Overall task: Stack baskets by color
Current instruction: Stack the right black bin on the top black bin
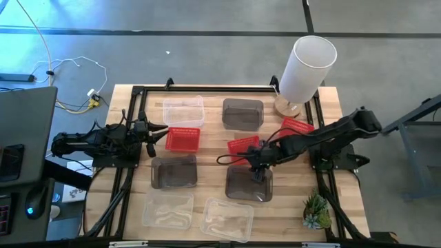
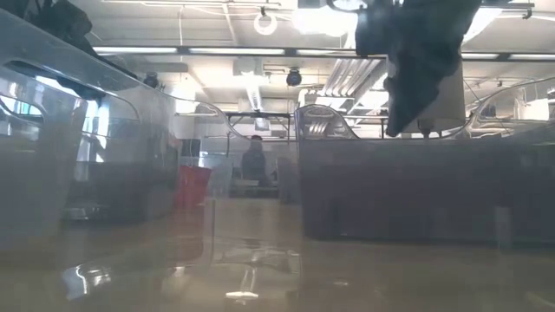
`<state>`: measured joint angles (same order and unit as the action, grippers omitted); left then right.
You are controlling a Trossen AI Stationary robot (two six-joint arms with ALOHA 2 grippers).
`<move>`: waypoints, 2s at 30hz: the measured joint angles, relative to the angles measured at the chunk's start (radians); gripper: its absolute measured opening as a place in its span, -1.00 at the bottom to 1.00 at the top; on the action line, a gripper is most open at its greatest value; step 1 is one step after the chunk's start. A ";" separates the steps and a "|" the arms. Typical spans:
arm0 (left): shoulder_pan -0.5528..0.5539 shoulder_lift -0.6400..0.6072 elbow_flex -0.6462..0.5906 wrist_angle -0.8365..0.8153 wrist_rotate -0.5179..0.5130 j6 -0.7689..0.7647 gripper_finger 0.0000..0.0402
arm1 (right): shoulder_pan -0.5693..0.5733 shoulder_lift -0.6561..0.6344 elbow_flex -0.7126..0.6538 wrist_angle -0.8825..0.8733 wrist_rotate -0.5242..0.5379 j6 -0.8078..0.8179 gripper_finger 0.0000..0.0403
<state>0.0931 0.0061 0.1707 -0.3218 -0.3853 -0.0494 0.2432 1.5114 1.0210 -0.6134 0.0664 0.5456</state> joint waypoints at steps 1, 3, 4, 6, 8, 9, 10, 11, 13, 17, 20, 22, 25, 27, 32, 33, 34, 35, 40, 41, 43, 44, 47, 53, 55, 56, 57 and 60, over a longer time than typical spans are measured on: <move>0.000 0.000 0.000 0.000 0.000 0.000 -0.58 | 0.000 0.002 0.000 0.000 -0.002 0.004 -0.22; 0.000 0.000 0.000 0.000 -0.001 0.000 -0.58 | 0.000 0.006 0.000 0.000 -0.007 0.008 -0.22; 0.000 0.000 0.000 0.000 -0.001 0.000 -0.58 | 0.000 0.008 0.000 0.000 -0.007 0.010 -0.22; 0.000 0.000 0.000 0.000 -0.001 0.000 -0.58 | 0.000 0.009 -0.001 -0.001 -0.012 0.025 -0.22; 0.000 0.000 0.000 0.000 -0.001 0.000 -0.58 | 0.000 0.009 -0.001 -0.002 -0.015 0.041 -0.22; 0.000 0.000 0.000 0.000 -0.001 0.000 -0.58 | 0.000 0.009 -0.002 -0.005 -0.015 0.042 -0.22; 0.000 0.000 0.000 0.000 -0.002 0.000 -0.58 | 0.000 0.009 -0.002 -0.005 -0.015 0.042 -0.22; 0.000 0.000 0.000 0.000 -0.002 0.000 -0.58 | 0.000 0.009 -0.002 -0.004 -0.015 0.042 -0.22; 0.000 0.000 0.000 0.000 -0.003 0.000 -0.58 | 0.000 0.012 -0.002 -0.004 -0.015 0.042 -0.22; 0.000 0.000 0.000 -0.001 -0.004 0.000 -0.58 | 0.002 0.031 -0.003 -0.002 -0.016 0.065 -0.22; 0.000 0.000 0.000 -0.002 -0.004 0.000 -0.58 | 0.012 0.054 -0.003 0.000 -0.016 0.066 -0.22; 0.000 0.000 0.000 -0.004 -0.004 0.000 -0.58 | 0.016 0.070 -0.003 0.001 -0.016 0.078 -0.22; 0.000 0.000 0.000 -0.004 -0.004 0.000 -0.58 | 0.022 0.096 -0.003 0.003 -0.019 0.086 -0.22; 0.000 0.000 0.000 -0.004 -0.004 0.000 -0.58 | 0.026 0.112 -0.003 0.003 -0.019 0.087 -0.22; 0.000 0.000 0.000 -0.004 -0.012 0.000 -0.58 | 0.027 0.131 -0.003 0.001 -0.021 0.086 -0.42; 0.000 0.000 0.000 -0.004 -0.013 0.000 -0.58 | 0.027 0.131 -0.003 0.001 -0.023 0.086 -0.51; 0.000 0.000 0.000 -0.004 -0.014 0.000 -0.58 | 0.027 0.131 -0.003 0.001 -0.023 0.085 -0.60; 0.000 0.000 0.000 -0.004 -0.015 0.000 -0.58 | 0.027 0.131 -0.003 0.001 -0.024 0.085 -0.71; 0.000 0.000 0.000 -0.004 -0.015 0.000 -0.58 | 0.026 0.130 -0.003 0.002 -0.058 0.060 -0.94; 0.000 0.000 0.000 -0.004 -0.015 0.000 -0.58 | 0.025 0.130 -0.003 0.001 -0.058 0.060 -0.93; 0.000 0.000 0.000 -0.004 -0.015 0.000 -0.58 | 0.020 0.130 0.004 -0.010 -0.062 0.054 -0.95; 0.000 0.000 0.000 -0.004 -0.015 0.000 -0.58 | 0.018 0.130 0.013 -0.019 -0.066 0.048 -0.98; 0.000 0.000 0.000 -0.004 -0.015 0.000 -0.58 | 0.012 0.130 0.049 -0.037 -0.066 0.013 -0.98; 0.000 0.000 0.000 -0.004 -0.015 0.000 -0.58 | 0.003 0.130 0.158 -0.092 -0.059 -0.092 -1.00; 0.000 0.000 0.000 -0.004 -0.015 0.000 -0.58 | 0.003 0.130 0.200 -0.121 -0.038 -0.135 -1.00; 0.000 0.000 0.000 -0.004 -0.015 0.000 -0.58 | 0.002 0.130 0.221 -0.136 -0.026 -0.156 -1.00; 0.000 0.000 0.000 -0.004 -0.015 0.000 -0.58 | 0.000 0.130 0.244 -0.159 -0.008 -0.178 -1.00; 0.000 0.000 0.000 -0.004 -0.015 0.000 -0.58 | -0.012 0.130 0.316 -0.233 0.056 -0.239 -1.00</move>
<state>0.0931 0.0061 0.1709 -0.3256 -0.4004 -0.0490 0.2315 1.6409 1.3373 -0.8459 0.1229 0.3068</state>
